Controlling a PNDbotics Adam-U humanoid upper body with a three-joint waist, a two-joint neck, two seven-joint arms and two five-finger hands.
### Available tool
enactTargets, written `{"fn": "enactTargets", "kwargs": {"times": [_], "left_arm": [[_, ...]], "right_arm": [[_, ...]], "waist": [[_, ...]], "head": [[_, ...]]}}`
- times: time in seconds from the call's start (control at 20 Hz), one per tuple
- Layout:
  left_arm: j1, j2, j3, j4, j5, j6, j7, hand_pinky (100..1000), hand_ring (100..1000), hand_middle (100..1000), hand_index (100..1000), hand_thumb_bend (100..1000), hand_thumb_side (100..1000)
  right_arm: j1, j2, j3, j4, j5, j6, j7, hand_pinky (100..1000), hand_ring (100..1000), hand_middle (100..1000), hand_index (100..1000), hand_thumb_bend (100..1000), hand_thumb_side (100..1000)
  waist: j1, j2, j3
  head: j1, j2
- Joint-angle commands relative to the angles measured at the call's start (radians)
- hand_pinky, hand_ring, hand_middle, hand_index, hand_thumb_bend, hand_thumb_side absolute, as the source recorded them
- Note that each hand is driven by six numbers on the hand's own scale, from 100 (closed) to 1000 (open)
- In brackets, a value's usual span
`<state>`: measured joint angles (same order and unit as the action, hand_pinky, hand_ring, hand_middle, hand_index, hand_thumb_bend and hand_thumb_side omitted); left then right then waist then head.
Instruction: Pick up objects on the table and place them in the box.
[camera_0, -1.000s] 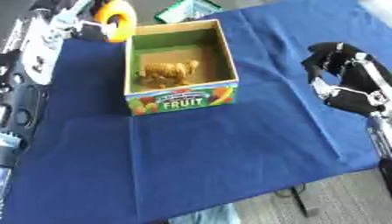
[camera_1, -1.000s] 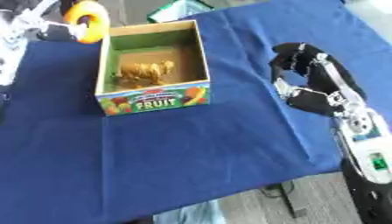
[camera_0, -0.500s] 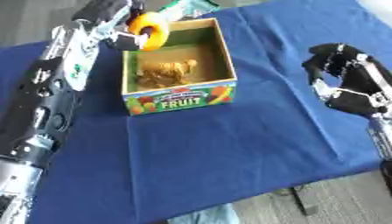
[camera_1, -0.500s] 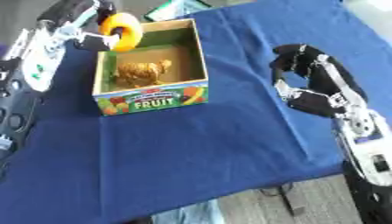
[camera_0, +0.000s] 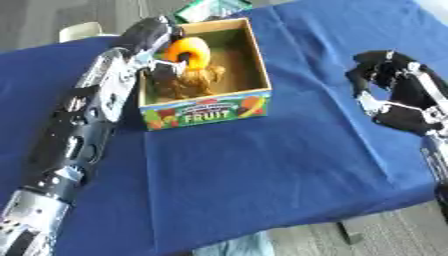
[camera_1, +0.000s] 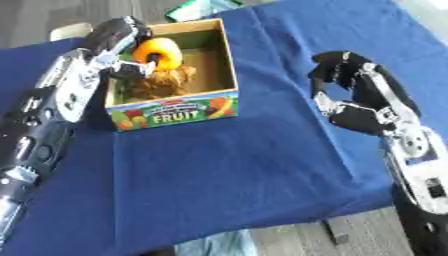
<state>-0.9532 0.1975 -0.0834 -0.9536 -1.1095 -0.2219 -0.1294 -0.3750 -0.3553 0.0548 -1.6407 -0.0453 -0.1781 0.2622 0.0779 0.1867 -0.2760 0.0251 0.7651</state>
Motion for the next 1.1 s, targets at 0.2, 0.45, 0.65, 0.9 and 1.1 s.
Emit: {"fn": "enactTargets", "kwargs": {"times": [0.2, 0.45, 0.65, 0.9, 1.1], "left_arm": [[-0.003, 0.01, -0.004, 0.011, -0.021, 0.001, -0.023, 703, 604, 608, 758, 291, 330], [-0.002, 0.038, 0.024, -0.004, 0.011, 0.017, -0.011, 776, 738, 780, 855, 573, 711], [-0.005, 0.078, 0.055, -0.046, 0.089, 0.037, 0.024, 819, 790, 838, 884, 618, 851], [0.01, 0.138, 0.077, -0.12, 0.227, 0.061, 0.032, 830, 787, 833, 882, 583, 894], [0.037, 0.188, 0.093, -0.2, 0.354, 0.089, 0.036, 824, 764, 810, 870, 556, 865]], "right_arm": [[-0.012, -0.009, -0.007, -0.01, -0.003, -0.003, 0.003, 723, 706, 579, 769, 100, 100], [-0.008, -0.007, -0.01, -0.009, -0.003, -0.002, 0.001, 723, 706, 580, 769, 100, 100], [-0.002, -0.007, -0.013, -0.008, -0.002, -0.001, -0.001, 723, 706, 580, 769, 100, 100], [0.008, -0.008, -0.017, -0.007, -0.002, 0.0, -0.004, 724, 706, 580, 769, 100, 100], [0.015, -0.008, -0.021, -0.007, -0.002, 0.001, -0.008, 724, 706, 580, 769, 100, 100]], "waist": [[-0.008, -0.014, 0.005], [-0.009, -0.02, 0.013], [-0.009, -0.026, 0.023], [-0.01, -0.034, 0.041], [-0.012, -0.038, 0.06]], "head": [[-0.004, 0.005], [-0.017, 0.005], [-0.031, 0.005], [-0.045, 0.005], [-0.055, 0.005]]}}
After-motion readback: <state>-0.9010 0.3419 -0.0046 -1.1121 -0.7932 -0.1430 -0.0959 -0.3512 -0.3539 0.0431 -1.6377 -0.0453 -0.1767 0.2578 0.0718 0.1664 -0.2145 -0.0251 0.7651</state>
